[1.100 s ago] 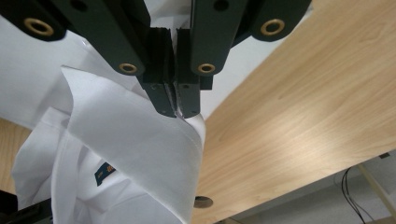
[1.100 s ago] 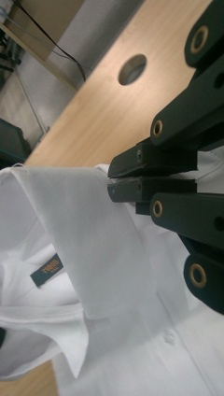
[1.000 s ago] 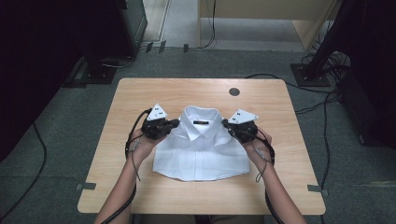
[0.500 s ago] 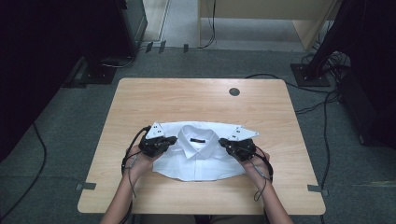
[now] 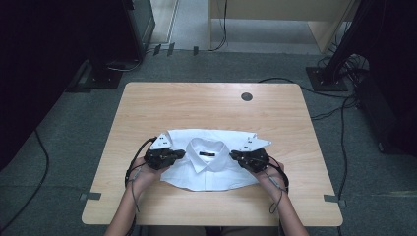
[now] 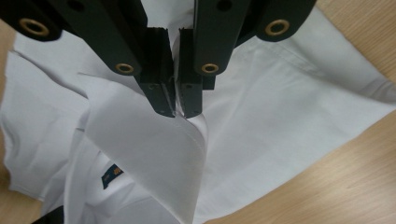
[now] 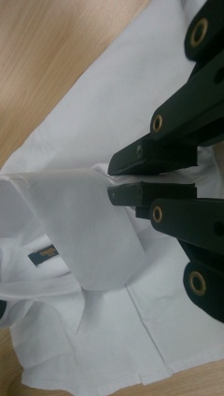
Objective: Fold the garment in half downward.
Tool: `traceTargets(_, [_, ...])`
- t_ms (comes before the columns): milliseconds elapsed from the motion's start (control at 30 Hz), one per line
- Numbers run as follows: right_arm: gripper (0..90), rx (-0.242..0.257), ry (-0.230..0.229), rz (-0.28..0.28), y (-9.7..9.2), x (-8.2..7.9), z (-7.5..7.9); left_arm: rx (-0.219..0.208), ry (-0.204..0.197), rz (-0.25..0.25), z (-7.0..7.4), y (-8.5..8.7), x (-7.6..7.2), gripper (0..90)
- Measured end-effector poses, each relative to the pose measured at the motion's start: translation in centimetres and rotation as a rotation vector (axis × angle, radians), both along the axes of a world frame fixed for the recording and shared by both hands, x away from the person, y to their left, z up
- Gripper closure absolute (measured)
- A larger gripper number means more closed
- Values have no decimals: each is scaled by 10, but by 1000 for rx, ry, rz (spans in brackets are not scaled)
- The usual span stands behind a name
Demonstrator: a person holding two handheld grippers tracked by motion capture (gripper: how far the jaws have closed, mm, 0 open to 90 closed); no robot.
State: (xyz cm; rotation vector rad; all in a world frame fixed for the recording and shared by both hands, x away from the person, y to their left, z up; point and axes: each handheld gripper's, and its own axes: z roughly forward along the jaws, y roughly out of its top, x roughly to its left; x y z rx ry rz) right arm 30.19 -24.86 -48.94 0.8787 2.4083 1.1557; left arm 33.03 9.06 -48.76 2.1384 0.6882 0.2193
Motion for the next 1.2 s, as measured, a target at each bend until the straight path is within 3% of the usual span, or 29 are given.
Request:
traceTargets(133, [792, 20, 23, 26, -3, 0, 0, -23, 84, 0, -1, 3, 3, 743])
traceTargets(200, [752, 5, 28, -1, -4, 0, 2, -30, 106, 4, -1, 4, 5, 711])
traceTargets(300, [686, 48, 52, -6, -10, 3, 5, -57, 118, 9, 3, 7, 7, 618])
traceTargets(367, [648, 67, 55, -7, -14, 4, 9, -65, 125, 9, 6, 9, 8, 602])
traceTargets(600, [602, 110, 37, -47, -31, 8, 19, -84, 81, 52, 9, 16, 16, 475])
traceTargets(867, [583, 96, 61, -87, -44, 23, 11, -26, 8, 100, 3, 18, 28, 322])
traceTargets(967, [575, 86, 78, -93, -46, 28, 6, 2, 6, 111, -1, 16, 31, 307])
traceTargets(1133, [549, 71, 105, -87, -45, 32, -4, 2, 27, 139, -7, 17, 36, 301])
traceTargets(1200, [541, 80, 119, -72, -42, 32, -6, 19, 35, 114, -10, 16, 34, 300])
